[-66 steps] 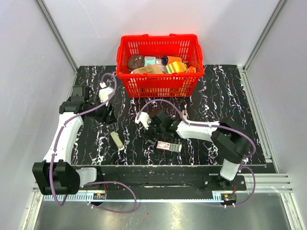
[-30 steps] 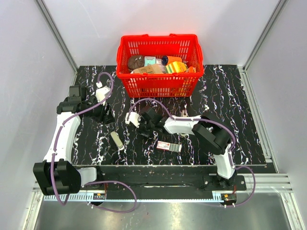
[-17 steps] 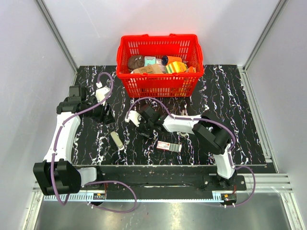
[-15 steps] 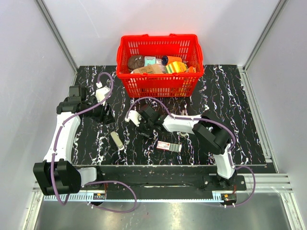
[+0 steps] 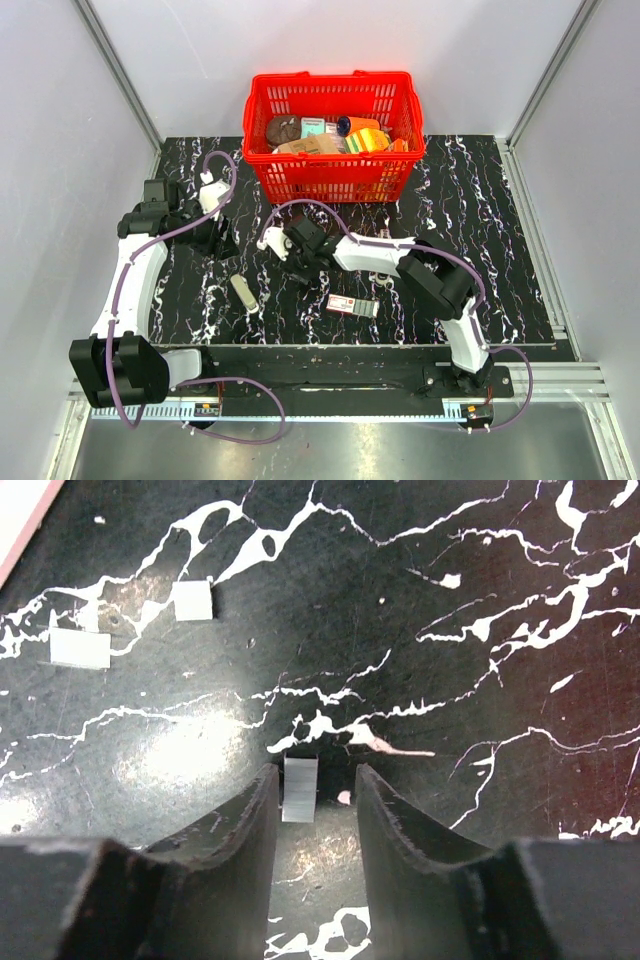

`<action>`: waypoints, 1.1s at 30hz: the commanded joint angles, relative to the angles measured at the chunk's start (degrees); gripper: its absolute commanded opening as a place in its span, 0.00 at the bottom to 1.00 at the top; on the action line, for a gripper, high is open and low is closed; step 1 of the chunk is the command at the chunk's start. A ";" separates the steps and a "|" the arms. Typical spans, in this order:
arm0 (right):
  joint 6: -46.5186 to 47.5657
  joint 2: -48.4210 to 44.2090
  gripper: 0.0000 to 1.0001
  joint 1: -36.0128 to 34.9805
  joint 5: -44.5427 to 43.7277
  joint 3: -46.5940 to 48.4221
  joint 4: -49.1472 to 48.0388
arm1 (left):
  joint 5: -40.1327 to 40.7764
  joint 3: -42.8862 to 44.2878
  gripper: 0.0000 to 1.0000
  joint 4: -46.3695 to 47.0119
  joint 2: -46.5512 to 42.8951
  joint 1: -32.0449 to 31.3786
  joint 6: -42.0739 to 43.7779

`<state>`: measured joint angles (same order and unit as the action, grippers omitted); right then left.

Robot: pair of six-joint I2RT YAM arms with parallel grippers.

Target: Unload the staples from the stapler

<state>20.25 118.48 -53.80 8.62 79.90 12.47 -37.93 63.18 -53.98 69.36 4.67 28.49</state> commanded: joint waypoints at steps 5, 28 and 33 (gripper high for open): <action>-1.88 2.37 0.31 -0.78 -2.38 4.04 3.88 | -1.18 0.98 0.59 0.80 -1.07 0.61 0.87; -25.24 -8.95 0.00 -3.86 -23.37 5.01 8.27 | -1.26 0.10 0.59 0.80 -3.27 1.13 1.66; -39.29 -13.08 0.00 -3.86 -29.81 3.17 14.25 | -1.70 0.37 0.59 0.89 -3.18 1.13 1.48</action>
<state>-5.89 111.37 -57.47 -13.63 83.99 22.70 -37.91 63.16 -54.00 67.31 5.34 29.10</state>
